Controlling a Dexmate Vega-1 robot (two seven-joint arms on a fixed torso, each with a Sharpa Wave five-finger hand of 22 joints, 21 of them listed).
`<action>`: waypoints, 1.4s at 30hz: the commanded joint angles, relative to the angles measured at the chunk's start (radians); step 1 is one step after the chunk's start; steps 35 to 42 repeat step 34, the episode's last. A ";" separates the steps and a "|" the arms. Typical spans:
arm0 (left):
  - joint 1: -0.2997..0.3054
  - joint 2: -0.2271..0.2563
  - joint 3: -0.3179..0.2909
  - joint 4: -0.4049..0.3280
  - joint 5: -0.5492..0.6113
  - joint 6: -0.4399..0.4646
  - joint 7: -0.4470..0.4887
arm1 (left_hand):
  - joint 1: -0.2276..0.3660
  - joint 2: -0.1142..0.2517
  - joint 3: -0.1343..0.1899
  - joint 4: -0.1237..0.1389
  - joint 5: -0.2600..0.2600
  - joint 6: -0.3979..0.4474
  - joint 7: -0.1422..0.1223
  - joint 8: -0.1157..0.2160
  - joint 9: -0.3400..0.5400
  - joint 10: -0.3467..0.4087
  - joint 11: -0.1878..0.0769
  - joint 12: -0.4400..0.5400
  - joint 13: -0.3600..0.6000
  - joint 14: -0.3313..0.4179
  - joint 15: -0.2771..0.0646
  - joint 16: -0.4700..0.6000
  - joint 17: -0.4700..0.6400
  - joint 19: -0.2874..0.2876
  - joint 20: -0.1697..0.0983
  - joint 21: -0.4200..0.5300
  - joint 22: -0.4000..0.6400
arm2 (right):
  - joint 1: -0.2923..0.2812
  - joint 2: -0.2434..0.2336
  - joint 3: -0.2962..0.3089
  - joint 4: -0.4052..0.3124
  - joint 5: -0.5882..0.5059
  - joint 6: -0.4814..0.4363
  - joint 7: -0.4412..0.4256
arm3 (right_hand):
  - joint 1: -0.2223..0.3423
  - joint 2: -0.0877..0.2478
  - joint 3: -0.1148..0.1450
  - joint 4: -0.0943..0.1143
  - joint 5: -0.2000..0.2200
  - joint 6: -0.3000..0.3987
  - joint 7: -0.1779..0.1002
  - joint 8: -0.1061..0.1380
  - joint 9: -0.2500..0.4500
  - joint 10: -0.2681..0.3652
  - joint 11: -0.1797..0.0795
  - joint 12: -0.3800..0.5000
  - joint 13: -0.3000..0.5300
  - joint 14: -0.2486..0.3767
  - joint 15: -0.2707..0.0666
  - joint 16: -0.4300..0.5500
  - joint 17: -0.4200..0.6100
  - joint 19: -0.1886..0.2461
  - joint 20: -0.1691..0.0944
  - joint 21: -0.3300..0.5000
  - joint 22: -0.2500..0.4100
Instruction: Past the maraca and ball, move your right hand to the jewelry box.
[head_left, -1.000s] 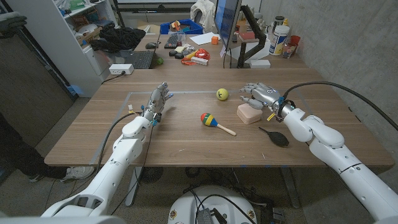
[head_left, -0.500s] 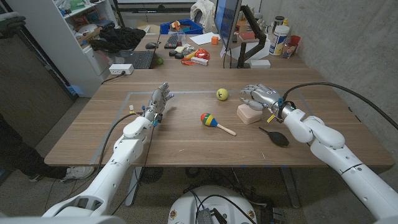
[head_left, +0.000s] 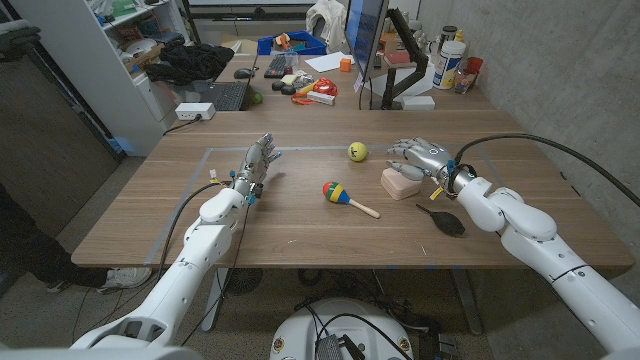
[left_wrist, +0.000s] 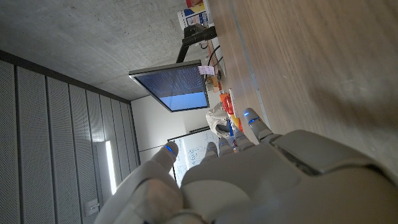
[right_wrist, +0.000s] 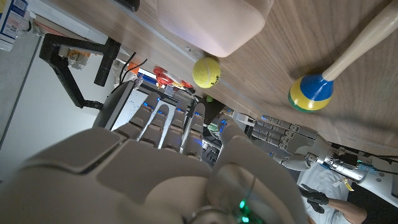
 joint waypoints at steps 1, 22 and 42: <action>0.003 0.001 0.000 -0.004 -0.001 0.001 0.002 | -0.006 0.097 0.006 0.000 0.005 -0.026 -0.008 0.001 0.003 -0.001 -0.002 0.001 0.002 -0.040 -0.027 -0.003 0.006 -0.062 -0.060 -0.002 0.006 | 0.002 -0.002 -0.009 0.001 -0.006 -0.001 0.007 | 0.013 0.004 0.005 -0.006 0.001 0.008 -0.002 0.000 0.002 0.010 0.003 -0.006 0.003 0.011 -0.058 0.003 0.005 0.004 -0.068 -0.002 0.003; 0.015 0.008 -0.003 -0.017 0.001 0.008 0.006 | -0.006 0.097 0.006 0.000 0.005 -0.027 -0.008 0.001 0.003 -0.001 -0.001 0.001 0.002 -0.040 -0.027 -0.003 0.006 -0.061 -0.059 -0.004 0.006 | 0.012 0.002 -0.024 0.017 0.000 0.002 0.019 | 0.021 0.005 0.007 -0.007 -0.001 0.015 -0.004 0.000 0.002 0.013 0.001 -0.008 0.003 0.012 -0.060 0.002 0.006 0.006 -0.068 -0.005 0.004; 0.040 0.025 -0.010 -0.049 0.014 0.025 0.023 | -0.006 0.097 0.006 0.000 0.005 -0.027 -0.009 0.001 0.003 -0.002 -0.001 0.000 0.002 -0.040 -0.028 -0.003 0.006 -0.060 -0.061 -0.005 0.006 | 0.040 0.008 -0.055 0.061 0.002 0.033 -0.001 | 0.025 0.005 0.008 -0.007 -0.001 0.019 -0.002 0.000 0.002 0.015 0.000 -0.009 0.003 0.013 -0.061 0.003 0.006 0.006 -0.065 -0.006 0.004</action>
